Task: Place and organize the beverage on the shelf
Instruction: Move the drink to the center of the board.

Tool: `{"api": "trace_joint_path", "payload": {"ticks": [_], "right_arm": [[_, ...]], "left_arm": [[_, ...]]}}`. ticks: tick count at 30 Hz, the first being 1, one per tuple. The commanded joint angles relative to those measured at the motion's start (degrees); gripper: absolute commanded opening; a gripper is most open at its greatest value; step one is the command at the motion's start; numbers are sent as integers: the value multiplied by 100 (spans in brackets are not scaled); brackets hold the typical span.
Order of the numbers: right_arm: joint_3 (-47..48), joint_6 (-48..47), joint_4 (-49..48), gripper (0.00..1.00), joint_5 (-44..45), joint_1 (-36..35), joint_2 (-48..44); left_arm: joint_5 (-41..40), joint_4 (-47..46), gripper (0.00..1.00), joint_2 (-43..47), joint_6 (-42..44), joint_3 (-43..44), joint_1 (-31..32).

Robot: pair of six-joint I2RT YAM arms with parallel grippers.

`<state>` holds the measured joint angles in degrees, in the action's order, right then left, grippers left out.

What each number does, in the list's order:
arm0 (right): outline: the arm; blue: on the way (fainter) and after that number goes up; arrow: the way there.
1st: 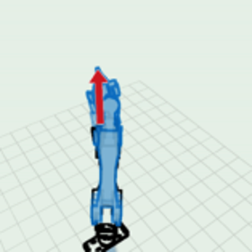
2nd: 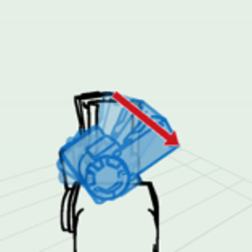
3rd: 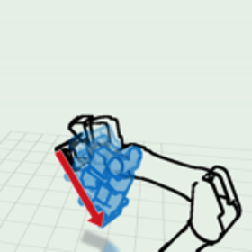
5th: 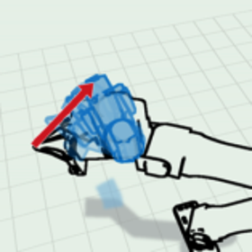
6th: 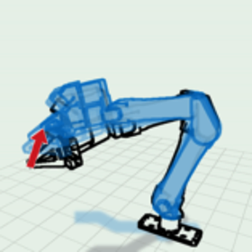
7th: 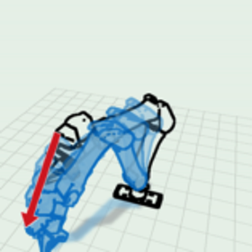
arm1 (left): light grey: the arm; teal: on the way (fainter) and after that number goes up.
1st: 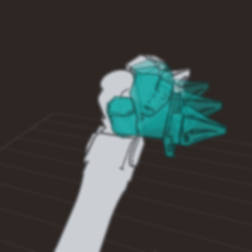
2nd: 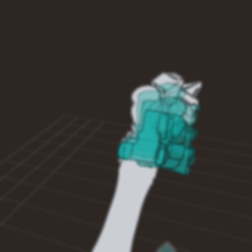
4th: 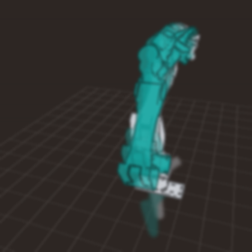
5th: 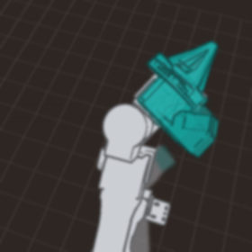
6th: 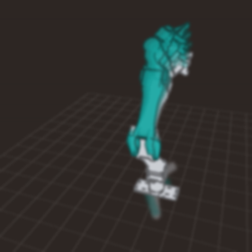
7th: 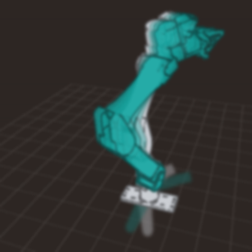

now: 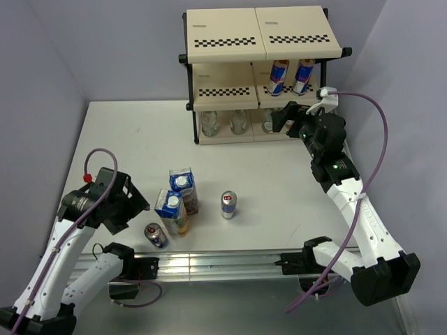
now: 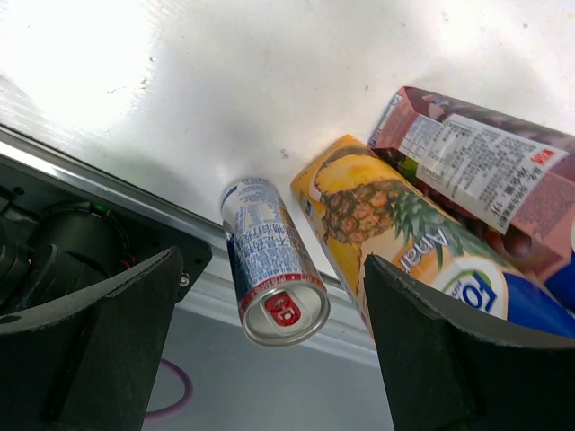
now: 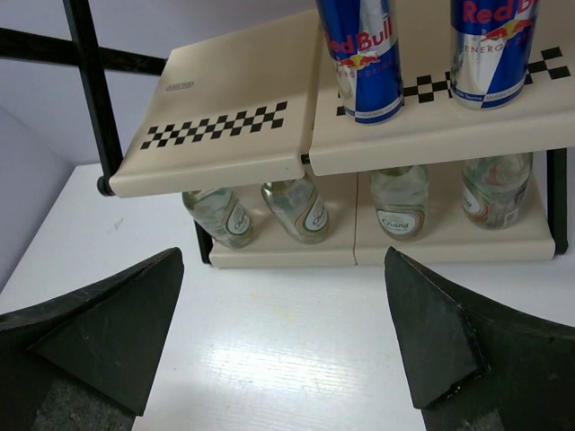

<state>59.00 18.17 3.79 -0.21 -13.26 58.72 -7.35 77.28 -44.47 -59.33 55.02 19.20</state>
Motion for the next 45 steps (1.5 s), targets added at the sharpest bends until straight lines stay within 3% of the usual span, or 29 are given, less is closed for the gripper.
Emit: {"api": "trace_joint_path", "payload": {"ticks": [1,8,22,45], "right_arm": [[287,2,-28,100,-164,-28,8],[261,81,7,100,-269,-37,17],[235,72,131,100,-304,-63,-89],[375,81,192,100,-410,-151,-54]], "left_arm": [[259,147,87,219,334,88,-4],[902,147,81,351,1107,-62,-4],[1403,-19,83,377,1336,-668,488],[1201,-661,84,378,1205,-950,488]]}}
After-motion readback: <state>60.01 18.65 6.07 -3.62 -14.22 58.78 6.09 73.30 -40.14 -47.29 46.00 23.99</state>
